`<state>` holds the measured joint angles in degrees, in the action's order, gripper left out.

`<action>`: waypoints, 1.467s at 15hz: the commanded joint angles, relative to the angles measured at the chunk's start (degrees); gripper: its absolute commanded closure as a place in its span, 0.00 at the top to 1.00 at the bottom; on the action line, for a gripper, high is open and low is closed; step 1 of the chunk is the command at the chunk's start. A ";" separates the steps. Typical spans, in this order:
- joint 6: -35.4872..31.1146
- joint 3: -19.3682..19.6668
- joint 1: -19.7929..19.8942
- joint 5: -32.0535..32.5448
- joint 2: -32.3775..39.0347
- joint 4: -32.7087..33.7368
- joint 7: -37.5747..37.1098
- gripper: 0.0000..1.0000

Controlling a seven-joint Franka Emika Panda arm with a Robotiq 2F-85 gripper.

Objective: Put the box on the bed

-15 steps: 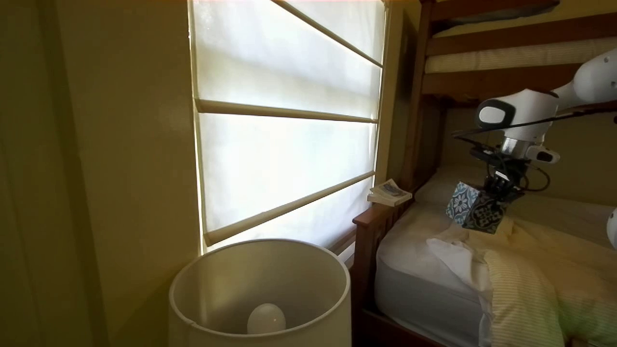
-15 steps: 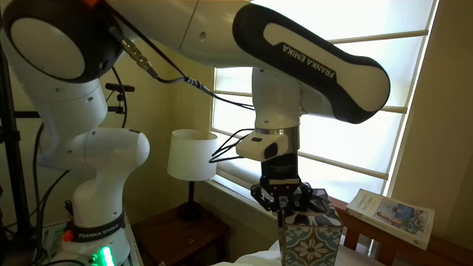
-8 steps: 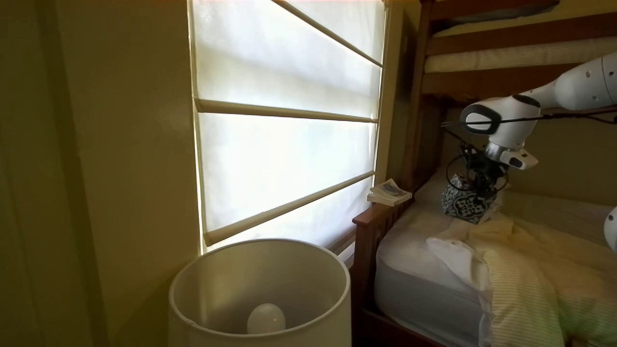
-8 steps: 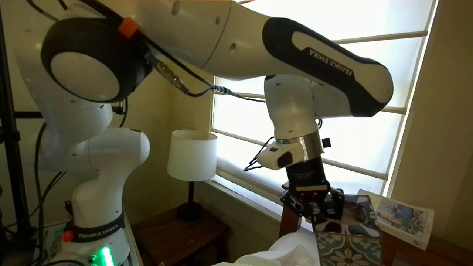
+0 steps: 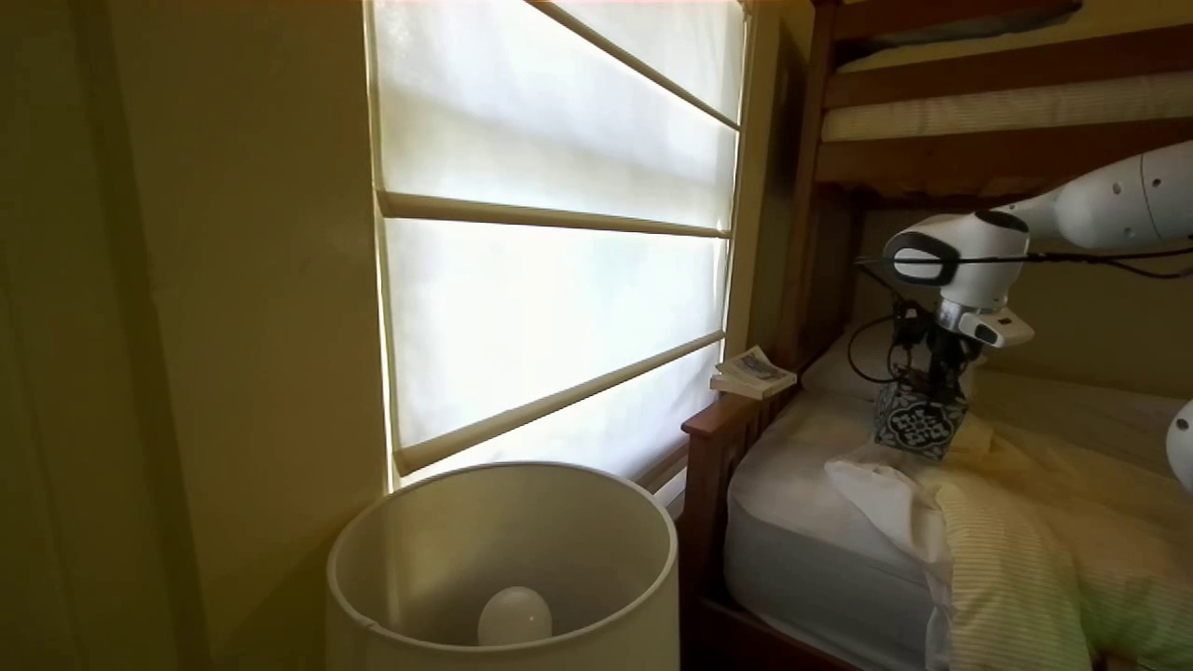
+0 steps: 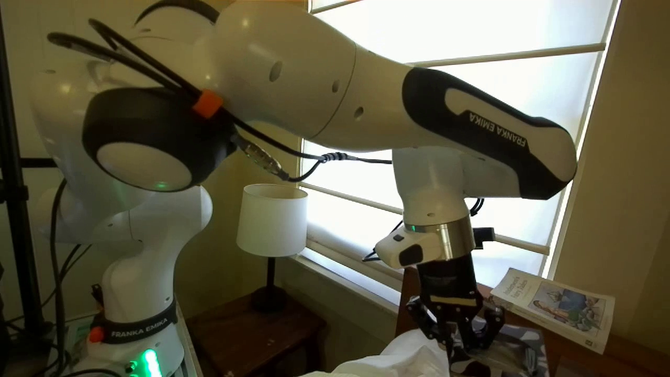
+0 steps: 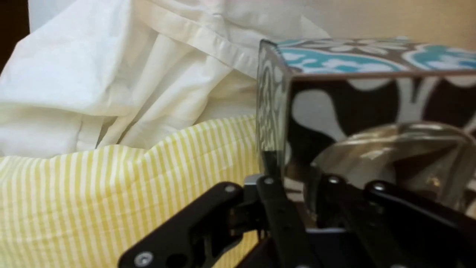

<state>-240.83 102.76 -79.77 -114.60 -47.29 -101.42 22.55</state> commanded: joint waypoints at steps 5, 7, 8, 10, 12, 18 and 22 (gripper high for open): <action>-1.96 -2.23 0.72 -1.54 -0.25 2.10 -1.89 0.79; -1.10 -5.59 3.76 -1.72 2.18 -1.01 -2.19 0.93; -0.84 -6.88 4.90 -2.10 3.39 -2.18 -2.40 0.99; -0.84 -9.76 7.32 -3.29 5.02 -4.18 -1.59 1.00; -0.84 -12.74 10.90 -7.40 8.25 -8.04 0.76 1.00; -0.89 -24.28 25.63 -17.08 16.73 -24.64 13.47 1.00; -0.85 -31.79 32.51 -17.51 17.23 -33.34 21.00 1.00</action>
<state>-241.68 75.76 -52.23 -130.49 -31.41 -128.92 37.98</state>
